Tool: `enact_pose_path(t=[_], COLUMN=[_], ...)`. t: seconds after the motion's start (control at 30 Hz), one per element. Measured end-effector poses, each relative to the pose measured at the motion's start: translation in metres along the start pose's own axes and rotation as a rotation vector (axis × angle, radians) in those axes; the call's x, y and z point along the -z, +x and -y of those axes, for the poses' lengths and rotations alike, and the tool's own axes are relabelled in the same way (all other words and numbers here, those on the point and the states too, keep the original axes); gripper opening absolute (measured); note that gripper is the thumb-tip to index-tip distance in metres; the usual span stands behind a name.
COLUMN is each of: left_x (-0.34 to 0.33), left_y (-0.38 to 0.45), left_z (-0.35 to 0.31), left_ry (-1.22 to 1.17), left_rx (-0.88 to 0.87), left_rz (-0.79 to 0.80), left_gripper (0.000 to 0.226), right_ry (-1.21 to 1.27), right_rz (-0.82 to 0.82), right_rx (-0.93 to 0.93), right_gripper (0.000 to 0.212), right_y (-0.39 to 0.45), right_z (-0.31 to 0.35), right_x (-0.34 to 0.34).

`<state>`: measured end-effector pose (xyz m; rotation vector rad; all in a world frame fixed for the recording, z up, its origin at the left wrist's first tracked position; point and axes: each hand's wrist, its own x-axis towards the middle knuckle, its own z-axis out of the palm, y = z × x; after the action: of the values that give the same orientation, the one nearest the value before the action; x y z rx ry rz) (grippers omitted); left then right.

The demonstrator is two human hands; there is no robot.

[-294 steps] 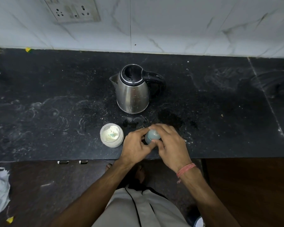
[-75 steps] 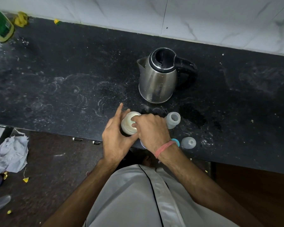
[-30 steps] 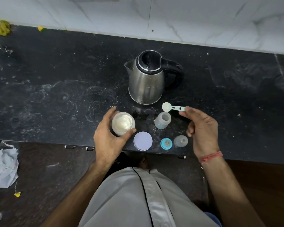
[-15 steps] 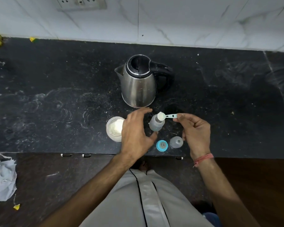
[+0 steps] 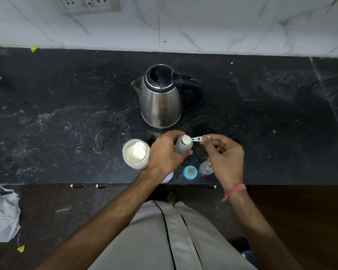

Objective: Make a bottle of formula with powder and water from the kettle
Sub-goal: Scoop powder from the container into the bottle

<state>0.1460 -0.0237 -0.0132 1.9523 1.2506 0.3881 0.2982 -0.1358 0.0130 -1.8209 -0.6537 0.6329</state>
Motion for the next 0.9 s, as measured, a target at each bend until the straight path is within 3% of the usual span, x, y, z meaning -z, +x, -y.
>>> enact_pose_path(t=[0.27,0.53,0.67,0.9], left_x=[-0.001,-0.001,-0.002,-0.001], left_y=[-0.001,0.002,0.002,0.002], left_z=[0.004,0.007,0.009,0.007], left_ry=[-0.024,-0.020,-0.032,-0.025], left_rx=[0.011,0.015,0.020,0.014], left_rz=[-0.003,0.009,0.011,0.009], left_gripper=[0.060,0.059,0.057,0.055], right_ry=[-0.256,-0.773,-0.854,-0.898], right_rz=[0.039,0.149,0.134,0.165], right_rx=[0.233,0.683,0.768,0.758], right_gripper=[0.008,0.021,0.029,0.032], right_y=[0.002,0.002,0.002,0.001], right_z=[0.009,0.018,0.015,0.010], right_x=[0.002,0.008,0.008,0.008])
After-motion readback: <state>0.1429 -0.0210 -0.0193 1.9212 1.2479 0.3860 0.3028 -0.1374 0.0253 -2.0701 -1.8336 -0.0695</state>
